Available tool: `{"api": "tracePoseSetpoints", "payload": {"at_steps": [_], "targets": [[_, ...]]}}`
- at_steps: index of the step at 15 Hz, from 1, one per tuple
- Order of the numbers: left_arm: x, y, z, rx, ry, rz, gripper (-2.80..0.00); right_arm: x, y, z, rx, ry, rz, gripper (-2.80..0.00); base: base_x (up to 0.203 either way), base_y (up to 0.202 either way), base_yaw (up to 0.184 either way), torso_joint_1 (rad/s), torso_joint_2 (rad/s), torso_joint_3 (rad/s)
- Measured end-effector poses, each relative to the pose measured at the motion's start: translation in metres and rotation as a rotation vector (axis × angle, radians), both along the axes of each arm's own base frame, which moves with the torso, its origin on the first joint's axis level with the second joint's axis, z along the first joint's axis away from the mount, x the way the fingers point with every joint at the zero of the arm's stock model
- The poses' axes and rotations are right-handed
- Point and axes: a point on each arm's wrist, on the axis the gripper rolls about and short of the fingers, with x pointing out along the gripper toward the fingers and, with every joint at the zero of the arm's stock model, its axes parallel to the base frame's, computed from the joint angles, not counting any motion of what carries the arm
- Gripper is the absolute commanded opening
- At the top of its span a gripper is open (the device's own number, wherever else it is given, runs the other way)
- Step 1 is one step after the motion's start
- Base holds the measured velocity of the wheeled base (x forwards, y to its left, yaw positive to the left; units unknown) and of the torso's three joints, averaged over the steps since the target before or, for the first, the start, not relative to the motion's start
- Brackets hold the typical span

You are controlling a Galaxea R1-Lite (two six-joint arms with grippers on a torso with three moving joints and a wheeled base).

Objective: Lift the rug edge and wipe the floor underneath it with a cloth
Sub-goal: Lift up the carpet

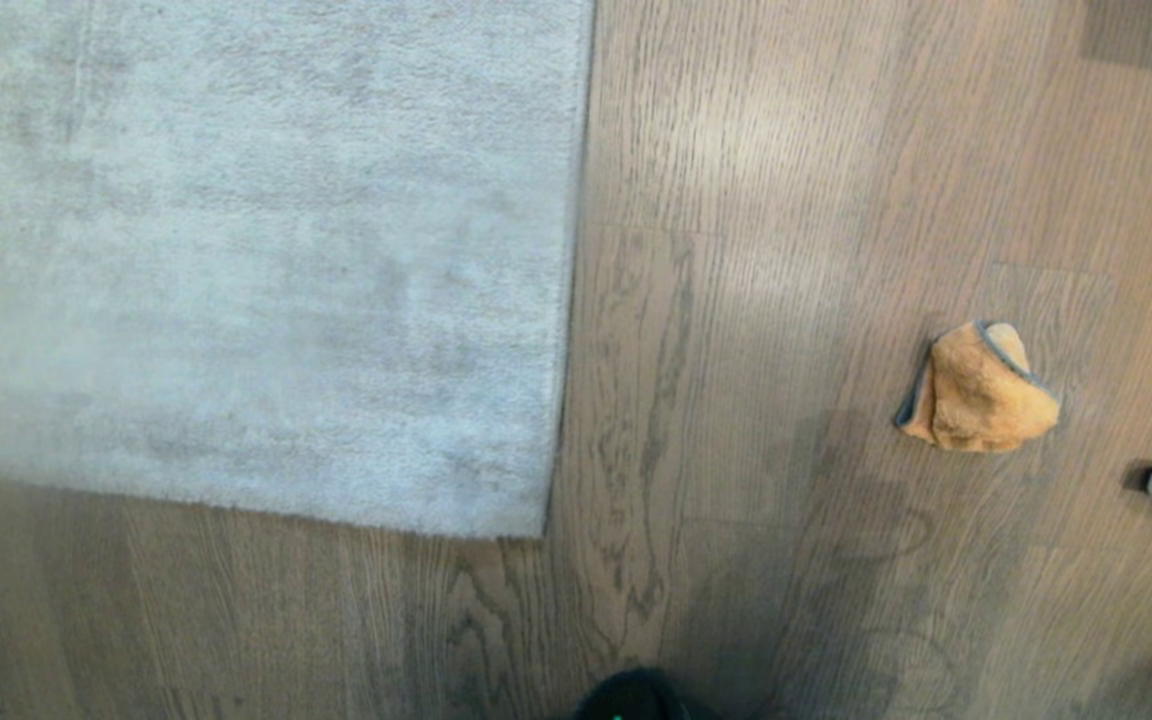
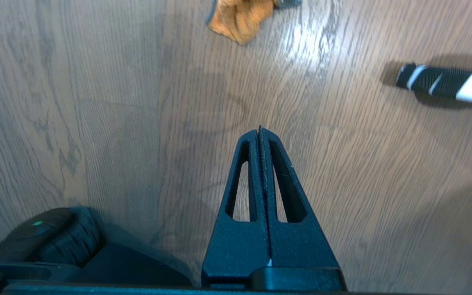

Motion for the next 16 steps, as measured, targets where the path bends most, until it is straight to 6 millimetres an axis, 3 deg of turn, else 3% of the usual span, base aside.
{"api": "tracePoseSetpoints", "payload": {"at_steps": [11, 16], "targets": [[-0.0001, 0.0000, 0.0000, -0.003, 0.000, 0.000, -2.80, 0.0000, 0.0000, 0.0000, 0.000, 0.000, 0.000, -2.80, 0.000, -0.174, 0.003, 0.001, 0.00, 0.001], [-0.0001, 0.0000, 0.0003, -0.007, -0.003, 0.001, -2.80, 0.0000, 0.0000, -0.0001, 0.000, 0.001, 0.000, -2.80, 0.000, -0.018, 0.000, 0.001, 0.00, 0.000]]}}
